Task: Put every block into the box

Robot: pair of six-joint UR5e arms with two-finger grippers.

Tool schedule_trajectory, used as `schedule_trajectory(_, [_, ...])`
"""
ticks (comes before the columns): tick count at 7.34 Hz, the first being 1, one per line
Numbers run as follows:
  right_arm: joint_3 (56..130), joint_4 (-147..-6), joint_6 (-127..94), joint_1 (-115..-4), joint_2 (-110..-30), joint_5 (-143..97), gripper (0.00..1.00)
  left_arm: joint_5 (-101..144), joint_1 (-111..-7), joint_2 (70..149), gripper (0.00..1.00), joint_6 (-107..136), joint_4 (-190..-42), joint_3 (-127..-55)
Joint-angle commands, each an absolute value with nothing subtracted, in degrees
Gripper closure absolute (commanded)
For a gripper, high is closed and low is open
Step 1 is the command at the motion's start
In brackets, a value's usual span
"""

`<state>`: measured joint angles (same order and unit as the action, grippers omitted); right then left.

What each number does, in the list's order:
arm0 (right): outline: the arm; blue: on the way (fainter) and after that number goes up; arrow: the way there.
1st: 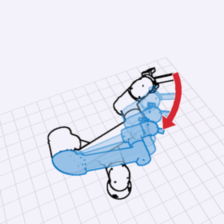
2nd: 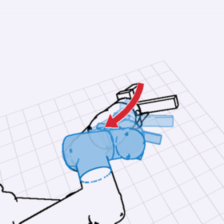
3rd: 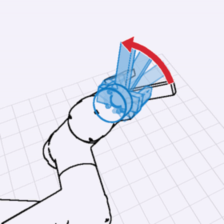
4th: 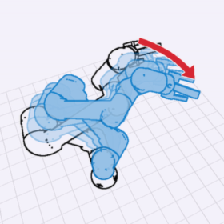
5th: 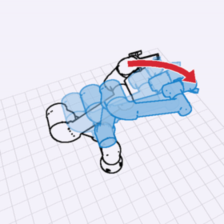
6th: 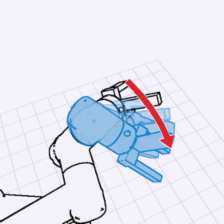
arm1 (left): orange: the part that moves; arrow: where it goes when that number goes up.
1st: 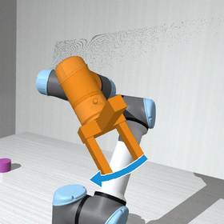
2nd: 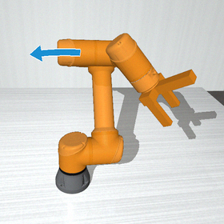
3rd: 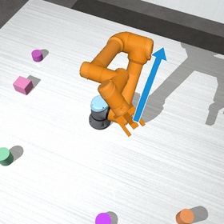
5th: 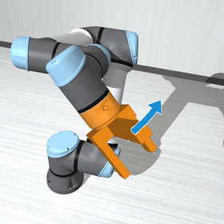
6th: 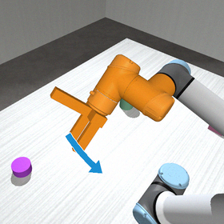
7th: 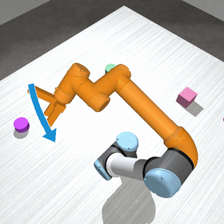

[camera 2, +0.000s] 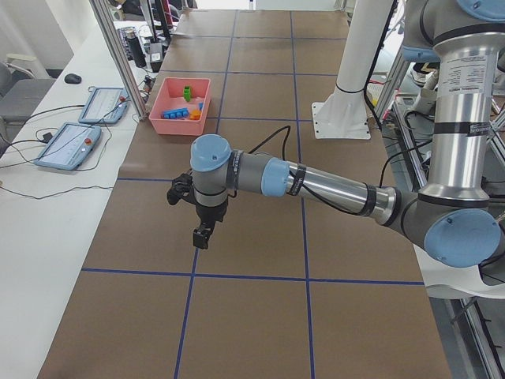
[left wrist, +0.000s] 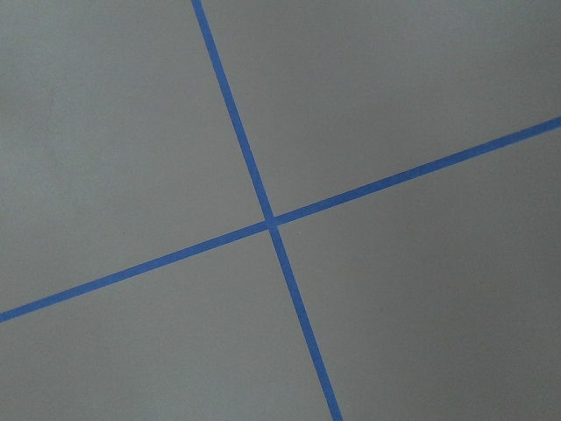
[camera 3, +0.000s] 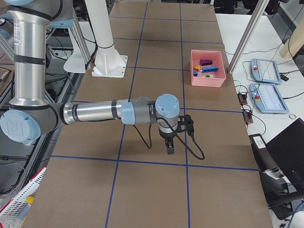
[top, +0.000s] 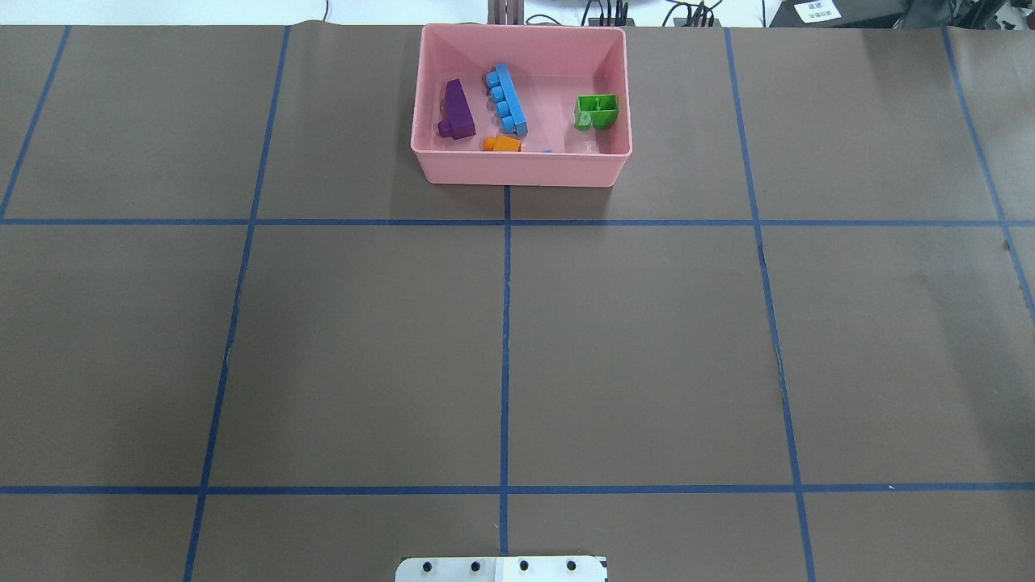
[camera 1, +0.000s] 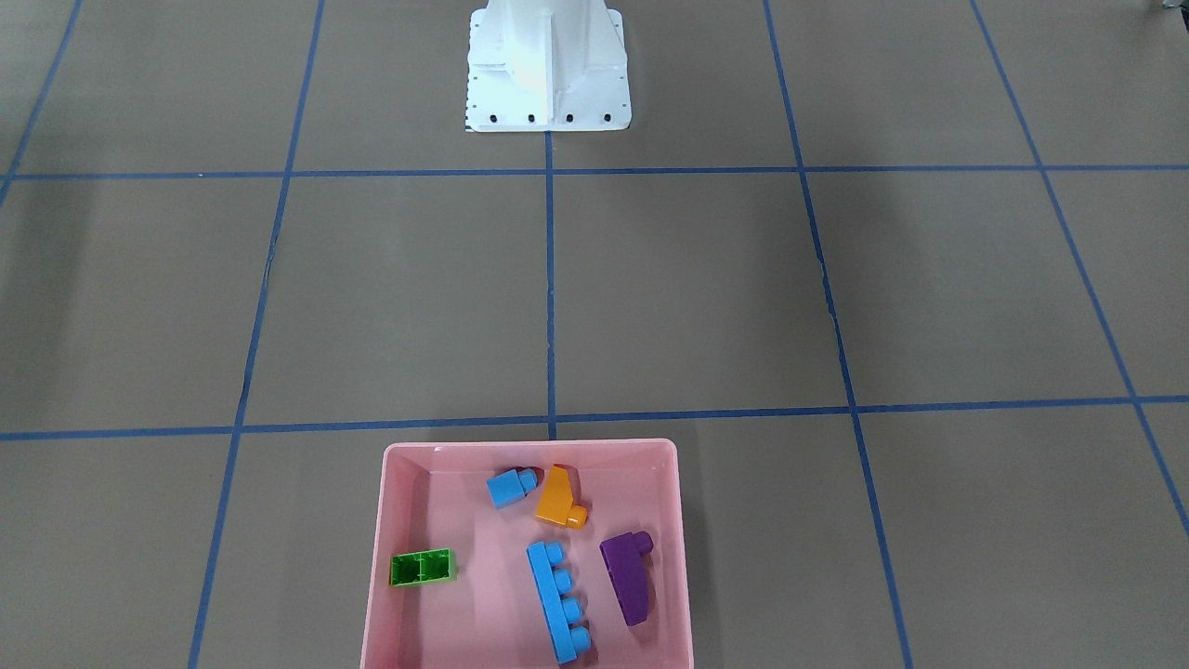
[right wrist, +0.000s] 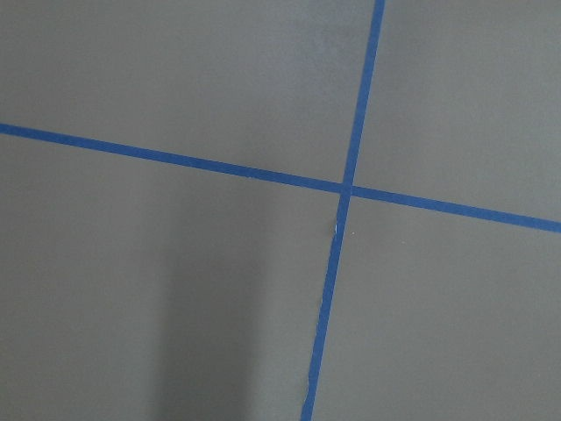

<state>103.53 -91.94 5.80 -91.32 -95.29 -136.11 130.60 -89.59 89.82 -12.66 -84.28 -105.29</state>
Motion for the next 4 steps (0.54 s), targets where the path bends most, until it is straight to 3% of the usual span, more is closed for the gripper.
schedule_trajectory(1, [103.6,-91.9,5.8,-91.3,-95.3,-136.1,0.00,130.6,-89.6,89.8,0.00,-12.7,-84.3,-105.3])
schedule_trajectory(4, [103.7,-91.9,5.8,-91.3,-95.4,-136.1,0.00,130.6,-89.6,89.7,0.00,-12.7,-84.2,-105.6])
